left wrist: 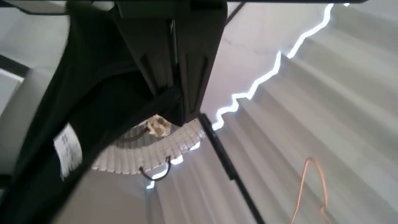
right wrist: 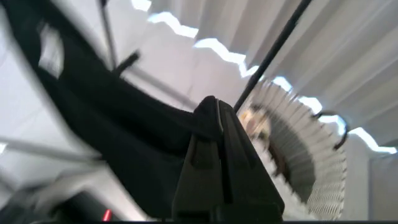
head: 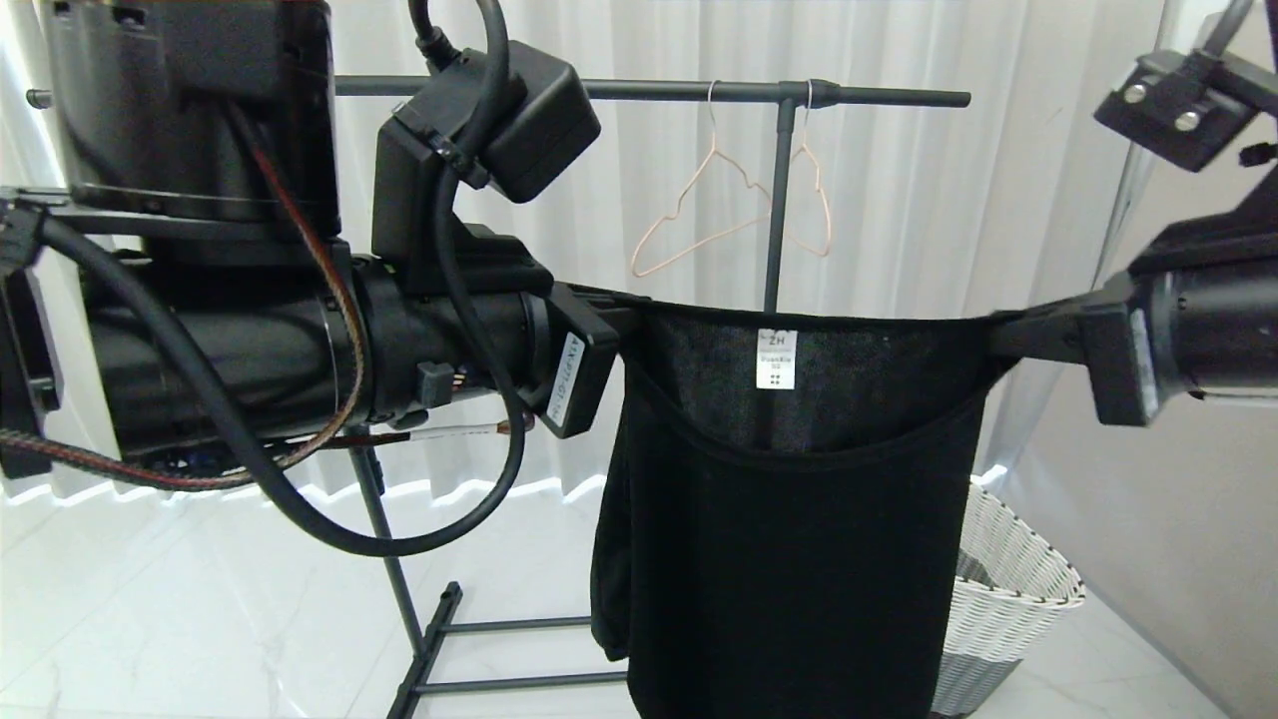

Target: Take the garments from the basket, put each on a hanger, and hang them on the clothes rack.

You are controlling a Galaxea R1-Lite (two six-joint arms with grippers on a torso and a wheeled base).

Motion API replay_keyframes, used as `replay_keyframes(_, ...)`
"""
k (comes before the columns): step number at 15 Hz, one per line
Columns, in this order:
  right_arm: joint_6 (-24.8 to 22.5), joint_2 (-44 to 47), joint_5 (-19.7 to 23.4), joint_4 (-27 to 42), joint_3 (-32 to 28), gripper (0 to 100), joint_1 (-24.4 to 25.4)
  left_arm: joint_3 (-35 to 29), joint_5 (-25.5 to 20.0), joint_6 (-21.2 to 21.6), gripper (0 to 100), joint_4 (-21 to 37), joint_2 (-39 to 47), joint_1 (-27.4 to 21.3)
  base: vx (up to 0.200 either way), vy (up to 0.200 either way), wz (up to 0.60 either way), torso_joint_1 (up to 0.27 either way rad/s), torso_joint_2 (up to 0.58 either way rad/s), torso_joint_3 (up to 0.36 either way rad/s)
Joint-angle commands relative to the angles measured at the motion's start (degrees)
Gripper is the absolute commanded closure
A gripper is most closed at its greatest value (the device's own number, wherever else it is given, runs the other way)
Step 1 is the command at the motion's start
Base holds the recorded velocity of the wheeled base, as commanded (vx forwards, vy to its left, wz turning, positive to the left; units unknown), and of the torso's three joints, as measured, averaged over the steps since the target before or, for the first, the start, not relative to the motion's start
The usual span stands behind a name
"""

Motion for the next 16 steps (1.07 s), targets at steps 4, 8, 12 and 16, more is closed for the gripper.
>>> replay_keyframes(4, 0.07, -8.04, 5.43, 11.28, 0.86, 100, 8.05, -7.29, -5.75, 0.34, 100, -0.09, 6.3, -0.08, 0.0, 0.0, 0.0, 0.0, 0.0, 0.0)
replay_keyframes(8, 0.16, -7.6, 5.26, 11.28, 1.47, 100, 12.26, -7.73, -6.54, 2.01, 100, -0.09, 7.18, 0.01, 0.0, 0.0, 0.0, 0.0, 0.0, 0.0)
replay_keyframes(12, 0.07, -6.64, 4.73, 9.96, 1.38, 100, 9.1, -4.74, -6.45, 1.92, 100, 4.66, 3.14, 0.01, 0.0, 0.0, 0.0, 0.0, 0.0, 0.0)
replay_keyframes(16, -0.02, -2.51, 4.82, 1.35, 0.68, 100, 5.15, -2.8, -8.91, -1.86, 100, 17.58, -4.51, -0.52, 0.0, 0.0, 0.0, 0.0, 0.0, 0.0)
